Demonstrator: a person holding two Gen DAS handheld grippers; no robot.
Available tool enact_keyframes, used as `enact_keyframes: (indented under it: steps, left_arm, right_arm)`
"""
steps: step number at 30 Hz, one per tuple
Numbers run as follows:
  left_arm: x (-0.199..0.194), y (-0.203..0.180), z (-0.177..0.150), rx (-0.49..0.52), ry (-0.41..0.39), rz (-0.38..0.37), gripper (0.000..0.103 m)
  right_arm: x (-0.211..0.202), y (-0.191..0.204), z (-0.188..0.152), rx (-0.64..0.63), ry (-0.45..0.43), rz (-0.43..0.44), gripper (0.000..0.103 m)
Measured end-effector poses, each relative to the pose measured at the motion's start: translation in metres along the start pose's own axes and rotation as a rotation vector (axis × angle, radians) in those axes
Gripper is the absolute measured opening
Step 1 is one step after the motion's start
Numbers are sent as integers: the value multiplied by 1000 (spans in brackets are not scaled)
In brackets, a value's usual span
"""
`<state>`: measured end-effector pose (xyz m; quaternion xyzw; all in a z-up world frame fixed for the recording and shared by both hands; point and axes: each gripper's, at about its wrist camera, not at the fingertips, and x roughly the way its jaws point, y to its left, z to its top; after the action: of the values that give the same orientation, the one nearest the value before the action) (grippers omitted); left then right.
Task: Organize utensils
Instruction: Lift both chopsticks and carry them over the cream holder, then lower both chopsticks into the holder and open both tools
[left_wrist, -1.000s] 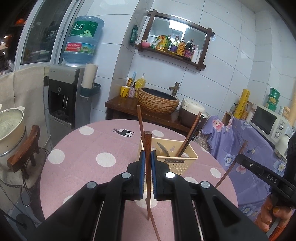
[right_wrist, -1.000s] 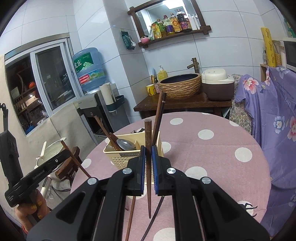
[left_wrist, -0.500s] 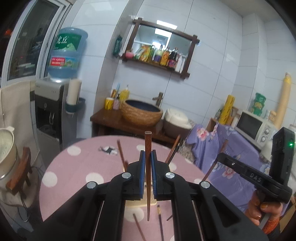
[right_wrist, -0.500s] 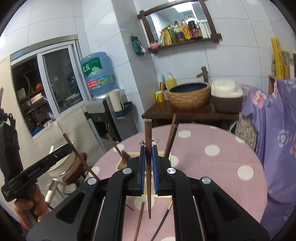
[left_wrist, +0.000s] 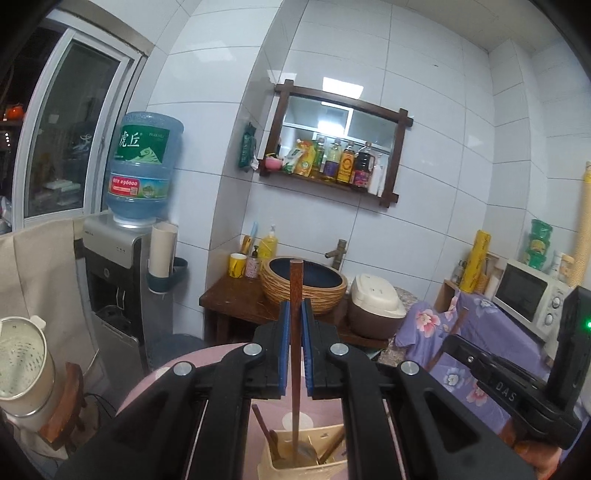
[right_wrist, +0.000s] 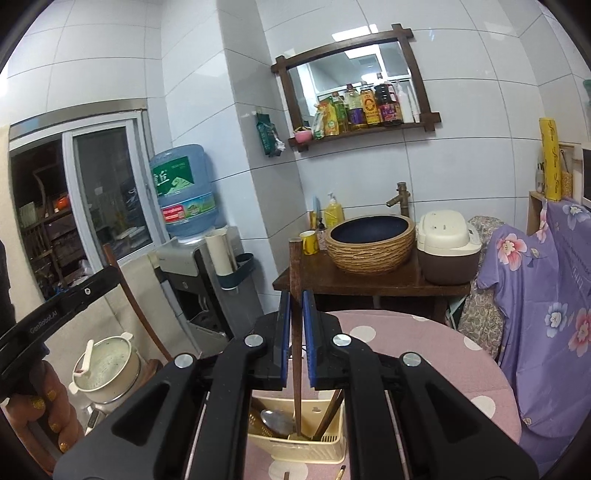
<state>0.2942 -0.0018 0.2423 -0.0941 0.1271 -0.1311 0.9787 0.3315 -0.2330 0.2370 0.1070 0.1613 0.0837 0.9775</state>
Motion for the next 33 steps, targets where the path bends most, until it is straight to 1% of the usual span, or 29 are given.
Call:
enact_keyframes:
  steps: [2, 7, 13, 20, 25, 28, 31, 33]
  left_arm:
    - [10, 4, -2, -5, 7, 16, 7]
    - [32, 12, -15, -39, 34, 25, 7]
    - [47, 12, -33, -35, 67, 23, 7]
    - [65, 9, -74, -34, 149, 11, 7]
    - [76, 12, -98, -33, 193, 25, 7]
    - [80, 12, -109, -15, 207, 45, 5]
    - [86, 13, -119, -31, 233, 40, 5]
    - [88, 14, -123, -31, 243, 46, 5]
  right_arm:
    - [9, -4, -2, 13, 6, -12, 8]
    - [27, -9, -16, 4, 15, -47, 8]
    - [40, -10, -35, -21, 31, -57, 8]
    - [54, -11, -65, -30, 80, -58, 8]
    - [63, -16, -80, -20, 109, -64, 8]
    - [67, -21, -88, -11, 124, -69, 8]
    - [72, -24, -93, -3, 138, -71, 8]
    - [71, -24, -96, -6, 125, -67, 8]
